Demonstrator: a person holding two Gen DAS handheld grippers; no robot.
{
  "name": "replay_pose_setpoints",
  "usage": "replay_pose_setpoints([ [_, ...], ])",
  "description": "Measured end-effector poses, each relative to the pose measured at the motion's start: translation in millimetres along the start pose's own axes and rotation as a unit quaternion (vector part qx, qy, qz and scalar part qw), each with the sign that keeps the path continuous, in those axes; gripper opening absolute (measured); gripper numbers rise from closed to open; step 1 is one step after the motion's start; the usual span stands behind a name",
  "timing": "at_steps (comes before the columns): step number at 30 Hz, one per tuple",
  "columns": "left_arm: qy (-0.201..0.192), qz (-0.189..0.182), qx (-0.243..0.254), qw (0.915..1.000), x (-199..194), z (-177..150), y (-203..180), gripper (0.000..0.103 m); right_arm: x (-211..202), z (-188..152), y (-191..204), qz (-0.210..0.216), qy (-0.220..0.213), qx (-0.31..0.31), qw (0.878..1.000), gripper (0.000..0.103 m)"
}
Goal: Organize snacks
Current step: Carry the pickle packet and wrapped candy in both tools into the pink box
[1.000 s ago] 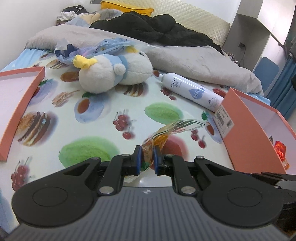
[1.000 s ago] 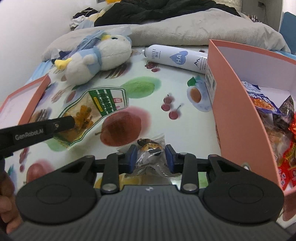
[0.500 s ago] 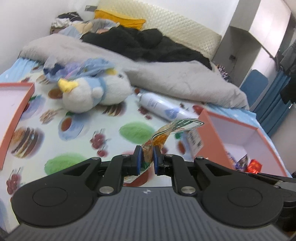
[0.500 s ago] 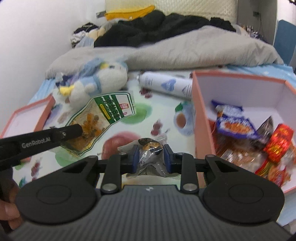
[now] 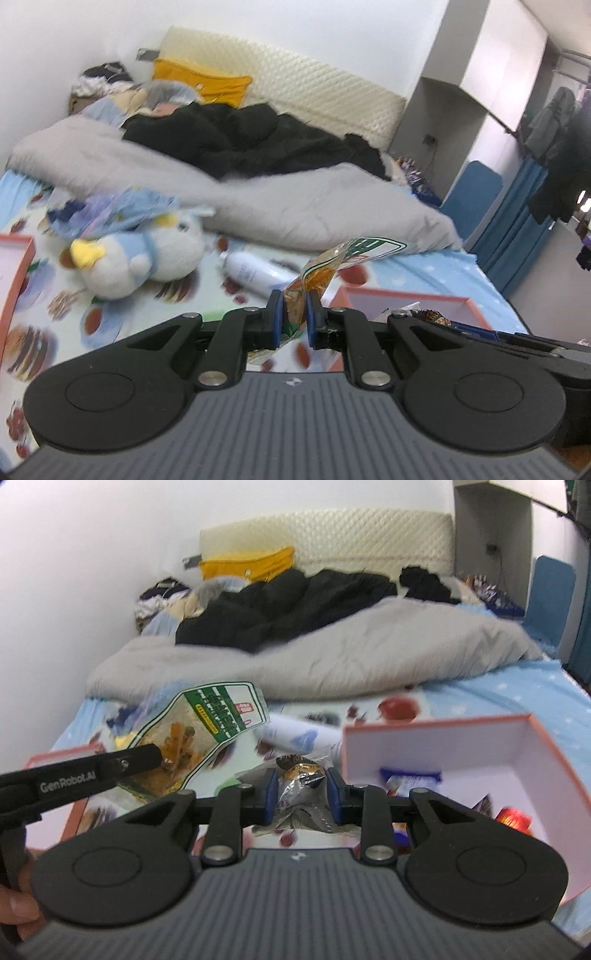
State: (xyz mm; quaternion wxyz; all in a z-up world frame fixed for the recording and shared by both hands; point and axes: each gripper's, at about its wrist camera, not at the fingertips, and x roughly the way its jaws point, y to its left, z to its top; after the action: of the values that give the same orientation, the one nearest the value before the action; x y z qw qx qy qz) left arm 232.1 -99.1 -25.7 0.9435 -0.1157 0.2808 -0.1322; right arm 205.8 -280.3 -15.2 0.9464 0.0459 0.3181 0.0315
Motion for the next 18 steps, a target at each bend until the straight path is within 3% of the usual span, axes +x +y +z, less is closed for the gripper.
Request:
replay_pose_setpoints([
  [10,-0.024,-0.059,0.014,0.9979,15,50,-68,0.015,-16,46,-41,-0.04,-0.044,0.008,0.998,0.031],
  [18,-0.019,-0.104,0.056,0.9928,40,67,-137,0.015,-22,55,-98,-0.08,-0.057,0.039,0.994,0.031],
])
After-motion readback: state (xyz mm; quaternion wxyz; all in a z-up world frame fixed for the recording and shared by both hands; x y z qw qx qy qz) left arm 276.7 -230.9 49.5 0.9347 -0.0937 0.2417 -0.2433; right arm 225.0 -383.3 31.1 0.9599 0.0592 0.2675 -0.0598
